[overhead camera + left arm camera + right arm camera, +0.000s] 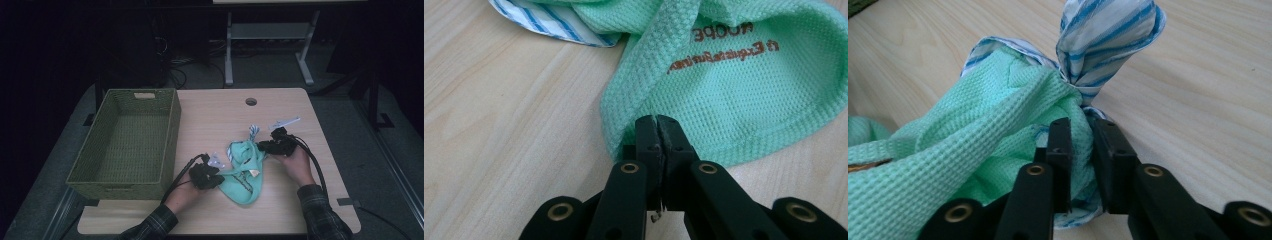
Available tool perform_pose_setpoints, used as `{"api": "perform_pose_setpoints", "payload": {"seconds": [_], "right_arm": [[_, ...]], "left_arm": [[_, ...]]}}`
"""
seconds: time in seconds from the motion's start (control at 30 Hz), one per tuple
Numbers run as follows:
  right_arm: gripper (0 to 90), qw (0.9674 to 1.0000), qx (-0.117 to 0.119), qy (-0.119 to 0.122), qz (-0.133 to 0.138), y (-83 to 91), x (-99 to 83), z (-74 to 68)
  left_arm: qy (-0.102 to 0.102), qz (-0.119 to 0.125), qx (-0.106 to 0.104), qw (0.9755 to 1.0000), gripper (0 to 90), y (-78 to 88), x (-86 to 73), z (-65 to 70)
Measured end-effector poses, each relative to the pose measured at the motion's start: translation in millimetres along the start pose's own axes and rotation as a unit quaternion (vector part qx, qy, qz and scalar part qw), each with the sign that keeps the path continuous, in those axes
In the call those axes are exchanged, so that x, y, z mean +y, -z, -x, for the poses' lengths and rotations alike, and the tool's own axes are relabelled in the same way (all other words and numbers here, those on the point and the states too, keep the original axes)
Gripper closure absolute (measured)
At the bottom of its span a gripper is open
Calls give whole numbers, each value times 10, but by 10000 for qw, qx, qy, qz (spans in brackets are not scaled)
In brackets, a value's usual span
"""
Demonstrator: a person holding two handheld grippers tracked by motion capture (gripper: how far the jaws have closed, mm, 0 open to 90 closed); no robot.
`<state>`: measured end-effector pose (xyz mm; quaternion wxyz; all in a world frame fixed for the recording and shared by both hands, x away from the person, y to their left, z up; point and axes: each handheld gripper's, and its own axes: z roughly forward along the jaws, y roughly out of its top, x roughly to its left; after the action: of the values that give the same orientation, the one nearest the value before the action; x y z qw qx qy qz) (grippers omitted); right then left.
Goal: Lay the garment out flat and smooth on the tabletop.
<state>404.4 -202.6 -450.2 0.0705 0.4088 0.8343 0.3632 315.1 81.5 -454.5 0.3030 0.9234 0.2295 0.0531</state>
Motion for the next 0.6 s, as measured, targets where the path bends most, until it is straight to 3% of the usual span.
{"api": "perform_pose_setpoints", "payload": {"seconds": [0.1, 0.27, 0.43, 0.6], "right_arm": [[847, 10000, -4, 26, -20, -12, -2, -4], [873, 9999, -50, 94, -29, -12, -5, -5], [876, 9993, -291, 209, 74, 53, 26, -14], [877, 9985, -500, 176, 162, 159, 24, 62]], "left_arm": [[0, -7, 1, 10000, 881, 0, 1, 0], [-3, -13, 12, 10000, 882, 1, 2, 4], [-8, -20, 8, 10000, 882, 2, 2, 5], [1, -29, 6, 10000, 883, 4, 2, 8]]}}
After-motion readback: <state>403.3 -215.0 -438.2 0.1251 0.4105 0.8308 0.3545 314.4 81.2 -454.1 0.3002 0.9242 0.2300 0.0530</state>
